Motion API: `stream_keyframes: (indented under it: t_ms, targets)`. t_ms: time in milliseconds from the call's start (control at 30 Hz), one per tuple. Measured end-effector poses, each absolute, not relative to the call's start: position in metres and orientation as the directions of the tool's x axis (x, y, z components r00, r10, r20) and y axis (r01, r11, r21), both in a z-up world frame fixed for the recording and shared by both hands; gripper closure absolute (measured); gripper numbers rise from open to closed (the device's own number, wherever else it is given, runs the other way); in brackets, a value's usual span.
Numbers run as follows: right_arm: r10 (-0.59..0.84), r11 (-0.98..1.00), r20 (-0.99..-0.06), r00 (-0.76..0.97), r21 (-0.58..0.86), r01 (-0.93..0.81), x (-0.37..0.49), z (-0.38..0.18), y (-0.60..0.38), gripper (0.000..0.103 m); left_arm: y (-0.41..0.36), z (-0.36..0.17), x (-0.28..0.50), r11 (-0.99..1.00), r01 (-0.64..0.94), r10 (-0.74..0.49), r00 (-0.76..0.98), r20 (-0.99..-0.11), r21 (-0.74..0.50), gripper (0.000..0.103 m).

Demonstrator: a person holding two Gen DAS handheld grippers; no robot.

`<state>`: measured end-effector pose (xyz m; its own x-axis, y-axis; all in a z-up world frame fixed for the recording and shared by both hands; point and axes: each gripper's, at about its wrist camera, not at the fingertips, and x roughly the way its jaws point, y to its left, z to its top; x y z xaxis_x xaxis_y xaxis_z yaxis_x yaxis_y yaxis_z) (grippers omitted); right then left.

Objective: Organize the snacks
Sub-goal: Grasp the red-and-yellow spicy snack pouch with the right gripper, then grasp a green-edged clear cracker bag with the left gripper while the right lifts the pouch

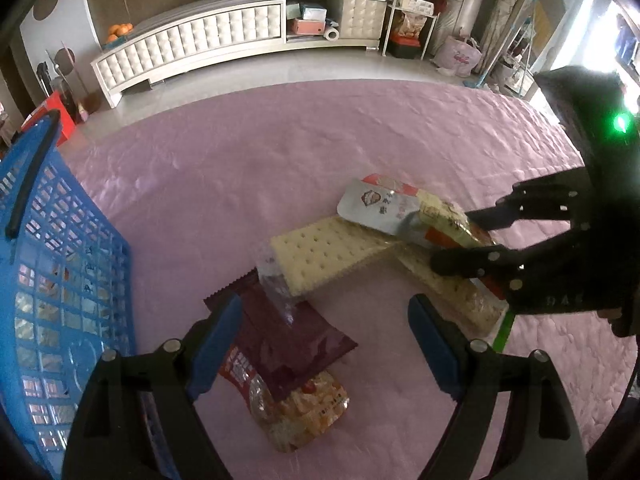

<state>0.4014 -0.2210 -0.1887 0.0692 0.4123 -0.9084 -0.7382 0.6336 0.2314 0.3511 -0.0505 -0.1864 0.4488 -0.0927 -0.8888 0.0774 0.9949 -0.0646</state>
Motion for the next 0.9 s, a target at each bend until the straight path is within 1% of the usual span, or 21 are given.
stream_keyframes:
  t_ms: [167, 300, 433, 533, 633, 767, 900]
  targets:
    - [0.431, 0.676, -0.898, 0.088, 0.257, -0.69, 0.38, -0.185, -0.238, 0.061, -0.052, -0.182, 0.341, 0.993, 0.089, -0.111, 0.448, -0.887, -0.079, 0.02]
    - [0.461, 0.755, -0.878, 0.126, 0.314, -0.576, 0.368, -0.177, -0.255, 0.062, -0.057, -0.177, 0.332, 0.991, 0.104, -0.117, 0.448, -0.886, -0.079, 0.02]
    - [0.434, 0.794, -0.873, 0.222, 0.254, -0.553, 0.354, -0.16, -0.265, 0.062, -0.064, -0.172, 0.318, 0.989, 0.123, -0.128, 0.452, -0.883, -0.081, 0.02]
    - [0.433, 0.807, -0.862, 0.264, 0.24, -0.54, 0.345, -0.144, -0.274, 0.062, -0.072, -0.165, 0.309, 0.988, 0.139, -0.13, 0.46, -0.878, -0.073, 0.02]
    - [0.418, 0.818, -0.852, 0.315, 0.202, -0.539, 0.333, -0.128, -0.279, 0.062, -0.082, -0.158, 0.306, 0.986, 0.14, -0.147, 0.46, -0.876, -0.092, 0.02]
    - [0.364, 0.844, -0.851, 0.38, 0.129, -0.52, 0.319, -0.119, -0.28, 0.062, -0.097, -0.153, 0.301, 0.979, 0.152, -0.193, 0.446, -0.874, -0.139, 0.02]
    - [0.311, 0.881, -0.836, 0.452, 0.075, -0.468, 0.311, -0.116, -0.294, 0.062, -0.114, -0.153, 0.304, 0.981, 0.141, -0.183, 0.44, -0.879, -0.134, 0.02]
